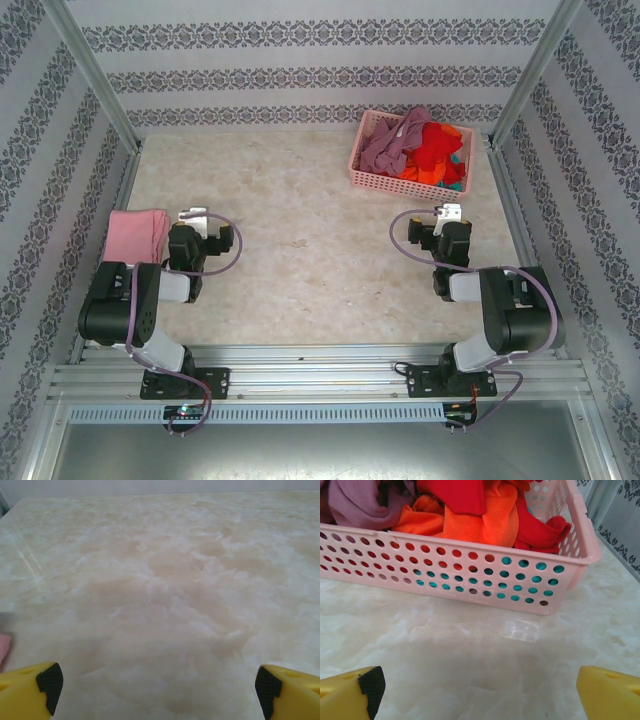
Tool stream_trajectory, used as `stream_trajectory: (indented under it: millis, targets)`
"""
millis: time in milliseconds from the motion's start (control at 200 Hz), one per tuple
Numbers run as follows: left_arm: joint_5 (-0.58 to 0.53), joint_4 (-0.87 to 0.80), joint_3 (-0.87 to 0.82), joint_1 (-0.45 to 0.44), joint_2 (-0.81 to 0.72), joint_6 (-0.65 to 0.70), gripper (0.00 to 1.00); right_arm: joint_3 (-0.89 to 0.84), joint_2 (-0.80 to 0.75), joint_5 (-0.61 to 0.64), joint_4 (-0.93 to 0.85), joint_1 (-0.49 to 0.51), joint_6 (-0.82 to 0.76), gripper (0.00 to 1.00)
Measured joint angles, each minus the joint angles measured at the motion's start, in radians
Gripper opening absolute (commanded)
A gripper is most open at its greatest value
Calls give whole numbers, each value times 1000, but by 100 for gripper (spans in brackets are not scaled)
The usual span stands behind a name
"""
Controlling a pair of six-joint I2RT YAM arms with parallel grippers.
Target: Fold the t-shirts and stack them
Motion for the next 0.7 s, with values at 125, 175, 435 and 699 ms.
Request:
stream_trajectory:
  millis: [125,175,435,699]
  targets:
    - [-35,-35,-13,-21,-96,7,100,0,-150,-9,-90,4,0,98]
    - [-48,-52,-12,-43,-140,21,100,5,-220,-9,-139,8,0,98]
    - [-90,-223,95,-229,-265,112,100,196,-413,-8,-508,56,40,98]
    - [-63,-282,217,-474,-237,135,100,515,-256,-8,-747,97,110,98]
